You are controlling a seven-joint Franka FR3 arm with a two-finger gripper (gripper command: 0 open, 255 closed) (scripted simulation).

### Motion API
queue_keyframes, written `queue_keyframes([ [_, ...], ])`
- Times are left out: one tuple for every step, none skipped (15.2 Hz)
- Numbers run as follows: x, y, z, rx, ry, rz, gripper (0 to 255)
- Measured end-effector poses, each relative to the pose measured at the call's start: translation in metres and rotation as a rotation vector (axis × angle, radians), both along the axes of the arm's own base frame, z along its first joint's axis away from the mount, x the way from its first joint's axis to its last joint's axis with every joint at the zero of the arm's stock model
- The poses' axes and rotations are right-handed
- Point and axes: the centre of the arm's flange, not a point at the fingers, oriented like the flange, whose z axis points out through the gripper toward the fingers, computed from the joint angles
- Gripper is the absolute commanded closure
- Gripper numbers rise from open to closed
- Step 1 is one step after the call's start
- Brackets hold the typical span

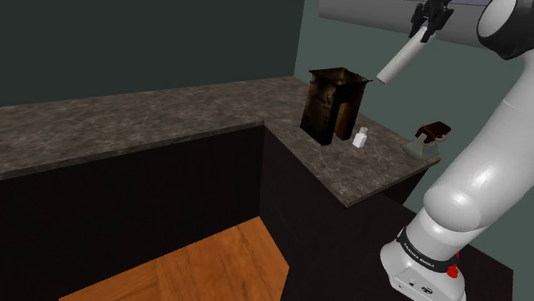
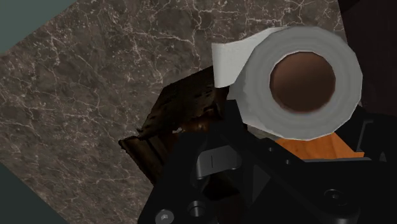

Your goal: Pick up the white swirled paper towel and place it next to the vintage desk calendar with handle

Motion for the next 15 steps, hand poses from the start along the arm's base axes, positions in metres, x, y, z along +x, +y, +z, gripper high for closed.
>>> queue_keyframes([
  [-0.012,-0.012,-0.001,0.000,0.000,-0.001,255],
  [-0.018,-0.017,-0.003,0.000,0.000,0.000,255],
  [-0.020,-0.020,-0.004,0.000,0.000,0.001,255],
  [-0.022,-0.022,-0.008,0.000,0.000,0.002,255],
  [-0.022,-0.022,-0.013,0.000,0.000,0.002,255],
  [-0.022,-0.023,-0.018,0.000,0.000,0.002,255],
  [-0.022,-0.023,-0.024,0.000,0.000,0.002,255],
  [-0.022,-0.023,-0.028,0.000,0.000,0.003,255],
  [-0.022,-0.022,-0.033,0.000,0.000,0.003,255],
  [-0.022,-0.022,-0.038,0.000,0.000,0.003,255],
  [-0.021,-0.023,-0.043,0.000,0.000,0.003,255],
  [-0.021,-0.024,-0.048,0.000,0.000,0.002,255],
  [-0.020,-0.023,-0.053,0.000,0.000,0.002,255],
  [-0.021,-0.022,-0.060,0.000,0.000,0.003,255],
  [-0.021,-0.022,-0.066,0.000,0.000,0.003,255],
])
